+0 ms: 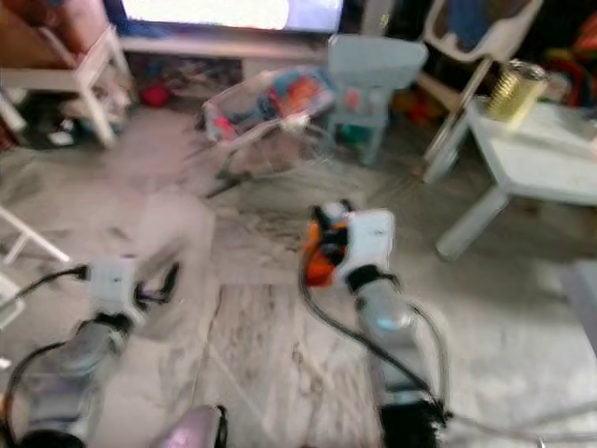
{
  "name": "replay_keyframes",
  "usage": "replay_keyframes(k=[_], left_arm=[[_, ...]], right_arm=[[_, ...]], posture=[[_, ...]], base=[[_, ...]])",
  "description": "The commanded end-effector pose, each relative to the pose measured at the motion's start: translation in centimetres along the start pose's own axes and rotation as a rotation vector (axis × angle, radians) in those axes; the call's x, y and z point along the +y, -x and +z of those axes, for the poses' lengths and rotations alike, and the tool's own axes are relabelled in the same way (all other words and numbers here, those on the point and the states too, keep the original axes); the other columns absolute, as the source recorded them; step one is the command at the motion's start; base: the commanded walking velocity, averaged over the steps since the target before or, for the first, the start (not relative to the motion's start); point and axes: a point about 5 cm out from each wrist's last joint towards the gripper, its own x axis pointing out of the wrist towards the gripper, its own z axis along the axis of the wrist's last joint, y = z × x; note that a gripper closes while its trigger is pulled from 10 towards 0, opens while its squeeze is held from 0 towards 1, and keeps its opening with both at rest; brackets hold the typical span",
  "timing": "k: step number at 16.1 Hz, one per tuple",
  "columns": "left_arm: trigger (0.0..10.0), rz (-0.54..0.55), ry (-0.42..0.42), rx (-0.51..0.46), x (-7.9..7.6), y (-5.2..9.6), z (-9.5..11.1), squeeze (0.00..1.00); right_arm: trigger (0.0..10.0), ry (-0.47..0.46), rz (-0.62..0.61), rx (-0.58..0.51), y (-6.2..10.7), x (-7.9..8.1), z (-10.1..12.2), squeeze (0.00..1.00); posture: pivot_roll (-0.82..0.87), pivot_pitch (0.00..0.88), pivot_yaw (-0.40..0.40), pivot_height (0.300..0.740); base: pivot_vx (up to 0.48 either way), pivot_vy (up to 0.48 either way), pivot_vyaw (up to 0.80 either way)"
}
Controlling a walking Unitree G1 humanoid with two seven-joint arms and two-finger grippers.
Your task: Restocking fridge
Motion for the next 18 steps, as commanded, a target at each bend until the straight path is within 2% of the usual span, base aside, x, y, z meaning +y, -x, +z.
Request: replay_keyframes(k=[1, 4, 8, 11, 13, 15, 18], left_arm=[[10.0, -0.01, 0.005, -0.004, -0.6, 0.0, -0.1, 0.0], [10.0, -0.013, 0.005, -0.008, -0.8, -0.1, 0.0, 0.0], [10.0, 0.01, 0.006, -0.017, -0.5, 0.0, 0.1, 0.0], [10.0, 0.035, 0.014, -0.017, 0.3, 1.0, -0.1, 0.0], [10.0, 0.059, 0.017, -0.006, 0.9, 2.0, -0.5, 0.0], [10.0, 0.064, 0.02, -0.001, 1.1, 2.4, -0.7, 0.0], [10.0, 0.088, 0.049, -0.02, 1.0, 1.9, -0.5, 0.0]], right_arm=[[10.0, 0.014, -0.012, -0.01, 0.1, -0.5, 0.2, 0.0], [10.0, 0.016, 0.006, -0.018, -0.1, -0.2, 0.4, 0.0], [10.0, 0.032, -0.022, -0.039, 0.0, -0.9, 0.6, 0.0], [10.0, 0.062, -0.112, -0.04, 1.1, -2.6, 0.2, 0.0], [10.0, 0.07, -0.192, -0.009, 2.7, -4.1, -0.6, 0.0], [10.0, 0.071, -0.213, 0.016, 3.5, -4.6, -1.3, 0.0], [10.0, 0.07, -0.211, 0.019, 3.2, -4.5, -1.5, 0.0]], posture=[[0.08, 0.051, -0.061, 0.74], [0.08, 0.052, -0.059, 0.74], [0.08, 0.05, -0.059, 0.74], [0.08, 0.049, -0.057, 0.74], [0.08, 0.053, -0.053, 0.74], [0.08, 0.056, -0.055, 0.74], [0.08, 0.051, -0.057, 0.74]], base=[[0.0, 0.0, 0.8], [0.0, 0.0, 0.8], [0.0, 0.0, 0.8], [0.0, 0.0, 0.8], [0.0, 0.0, 0.8], [0.0, 0.0, 0.8], [0.0, 0.0, 0.8]])
